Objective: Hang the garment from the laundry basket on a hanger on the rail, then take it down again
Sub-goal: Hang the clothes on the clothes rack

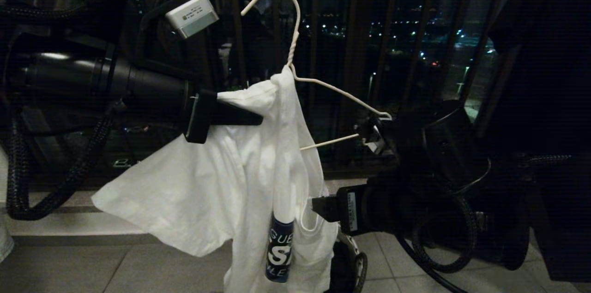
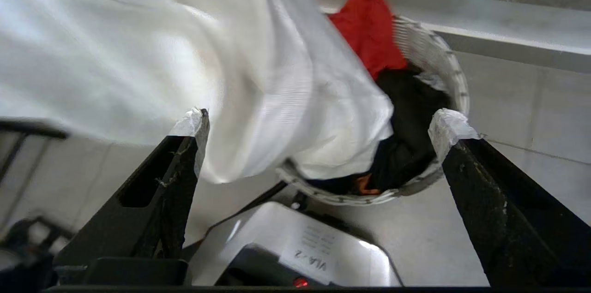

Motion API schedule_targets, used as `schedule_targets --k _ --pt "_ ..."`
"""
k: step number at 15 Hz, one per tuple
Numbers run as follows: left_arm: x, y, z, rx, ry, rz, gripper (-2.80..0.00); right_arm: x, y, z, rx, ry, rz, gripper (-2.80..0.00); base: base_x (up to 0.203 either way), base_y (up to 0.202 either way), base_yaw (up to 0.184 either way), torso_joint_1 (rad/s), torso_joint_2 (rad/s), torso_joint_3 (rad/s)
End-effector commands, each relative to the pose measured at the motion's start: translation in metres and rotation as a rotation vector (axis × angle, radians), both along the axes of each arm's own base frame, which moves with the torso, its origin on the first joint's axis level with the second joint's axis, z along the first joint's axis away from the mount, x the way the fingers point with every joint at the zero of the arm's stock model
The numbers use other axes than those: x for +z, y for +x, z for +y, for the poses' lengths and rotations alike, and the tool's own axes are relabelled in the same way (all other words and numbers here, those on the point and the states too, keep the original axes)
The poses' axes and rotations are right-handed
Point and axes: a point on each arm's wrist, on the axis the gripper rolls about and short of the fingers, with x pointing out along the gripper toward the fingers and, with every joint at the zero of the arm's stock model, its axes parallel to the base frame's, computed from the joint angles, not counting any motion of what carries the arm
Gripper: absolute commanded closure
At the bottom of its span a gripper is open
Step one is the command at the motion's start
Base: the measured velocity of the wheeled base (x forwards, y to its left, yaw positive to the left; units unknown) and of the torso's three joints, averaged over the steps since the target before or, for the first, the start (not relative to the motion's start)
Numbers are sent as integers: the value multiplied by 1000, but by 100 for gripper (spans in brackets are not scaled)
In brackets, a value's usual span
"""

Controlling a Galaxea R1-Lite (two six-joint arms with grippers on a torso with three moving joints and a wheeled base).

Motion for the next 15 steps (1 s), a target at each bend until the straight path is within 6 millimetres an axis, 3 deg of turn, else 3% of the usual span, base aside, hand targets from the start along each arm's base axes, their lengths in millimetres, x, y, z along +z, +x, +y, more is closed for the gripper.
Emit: schedule_targets --k 1,6,11,15 --pt "-2 1 0 -2 -1 2 0 -7 5 4 -19 -23 9 -280 0 0 0 0 0 0" --pt "-2 0 0 -2 -2 0 0 -5 16 -7 -64 -34 -5 -280 0 0 0 0 0 0" --pt "-2 0 0 -2 -2 1 0 -24 23 1 -60 -90 36 -280 0 0 0 0 0 0" --pt "-2 0 0 -2 -2 1 0 -27 24 1 -58 -102 43 -280 0 0 0 0 0 0"
